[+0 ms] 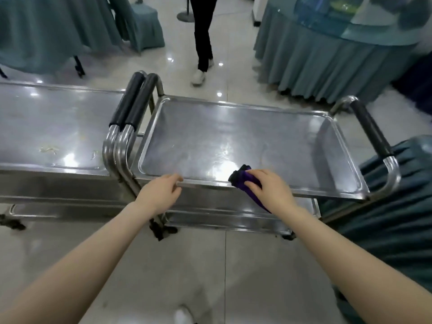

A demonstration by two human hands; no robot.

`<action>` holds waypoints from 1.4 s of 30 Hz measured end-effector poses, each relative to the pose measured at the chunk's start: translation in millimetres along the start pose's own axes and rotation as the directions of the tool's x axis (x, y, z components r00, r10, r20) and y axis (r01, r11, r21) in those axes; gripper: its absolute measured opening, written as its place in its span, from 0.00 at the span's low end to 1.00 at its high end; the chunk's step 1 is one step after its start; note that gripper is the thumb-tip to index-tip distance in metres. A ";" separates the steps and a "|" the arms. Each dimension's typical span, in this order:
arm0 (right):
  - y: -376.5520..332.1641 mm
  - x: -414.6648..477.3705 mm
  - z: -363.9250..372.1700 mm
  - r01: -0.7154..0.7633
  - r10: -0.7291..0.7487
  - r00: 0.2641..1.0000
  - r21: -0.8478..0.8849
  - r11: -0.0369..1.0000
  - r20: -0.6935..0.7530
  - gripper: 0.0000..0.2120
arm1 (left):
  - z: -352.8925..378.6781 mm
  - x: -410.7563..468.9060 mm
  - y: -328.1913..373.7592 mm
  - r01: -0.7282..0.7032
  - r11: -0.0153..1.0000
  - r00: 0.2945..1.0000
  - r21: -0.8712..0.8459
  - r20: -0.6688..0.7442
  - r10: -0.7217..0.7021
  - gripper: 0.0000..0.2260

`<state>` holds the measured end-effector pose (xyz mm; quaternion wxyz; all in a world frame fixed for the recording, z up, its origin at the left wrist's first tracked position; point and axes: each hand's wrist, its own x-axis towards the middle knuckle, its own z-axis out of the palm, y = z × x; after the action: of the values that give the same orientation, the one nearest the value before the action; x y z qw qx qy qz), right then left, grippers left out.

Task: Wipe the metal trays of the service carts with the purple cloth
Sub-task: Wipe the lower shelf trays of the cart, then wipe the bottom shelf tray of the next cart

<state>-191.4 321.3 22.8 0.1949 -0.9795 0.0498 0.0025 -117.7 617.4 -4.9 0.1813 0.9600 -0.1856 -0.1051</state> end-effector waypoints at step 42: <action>247.9 77.8 687.8 0.207 -0.197 0.977 -0.143 0.968 0.081 0.19 | 638.5 106.0 -299.4 0.213 0.949 0.973 0.234 0.035 -0.227 0.28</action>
<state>-128.5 348.7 -709.3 0.1213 -0.9908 -0.0571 0.0188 -97.8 637.3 -717.5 0.0510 0.9855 -0.0939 -0.1319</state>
